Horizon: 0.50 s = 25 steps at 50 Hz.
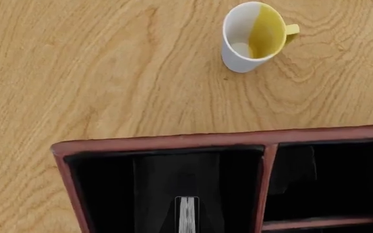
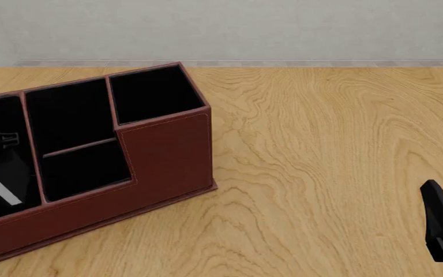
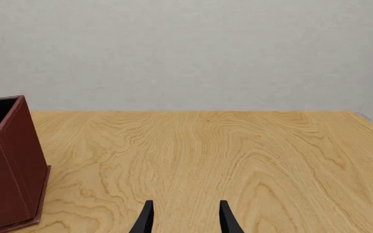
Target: Pick up the book and place it in the left compartment of the caddy.
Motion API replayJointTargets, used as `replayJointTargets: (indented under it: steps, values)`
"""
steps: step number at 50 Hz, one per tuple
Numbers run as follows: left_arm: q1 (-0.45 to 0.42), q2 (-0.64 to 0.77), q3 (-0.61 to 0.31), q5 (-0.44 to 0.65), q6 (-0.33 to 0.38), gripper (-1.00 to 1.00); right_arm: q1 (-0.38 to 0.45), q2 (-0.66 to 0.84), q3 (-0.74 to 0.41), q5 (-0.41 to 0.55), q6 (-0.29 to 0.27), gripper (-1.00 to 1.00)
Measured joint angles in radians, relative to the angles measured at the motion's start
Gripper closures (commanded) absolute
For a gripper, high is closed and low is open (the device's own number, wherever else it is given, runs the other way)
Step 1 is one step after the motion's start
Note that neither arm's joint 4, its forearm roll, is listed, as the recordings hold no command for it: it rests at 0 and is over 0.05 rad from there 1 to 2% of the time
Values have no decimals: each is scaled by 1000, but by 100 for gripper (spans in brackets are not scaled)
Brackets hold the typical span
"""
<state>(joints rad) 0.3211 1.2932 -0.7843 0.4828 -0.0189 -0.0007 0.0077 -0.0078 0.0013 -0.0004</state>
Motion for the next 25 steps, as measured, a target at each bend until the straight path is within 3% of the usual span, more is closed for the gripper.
replayJointTargets:
  steps: [25]
  values:
    - [2,34,17,-42,2,100,0,0,0,0,0,-100]
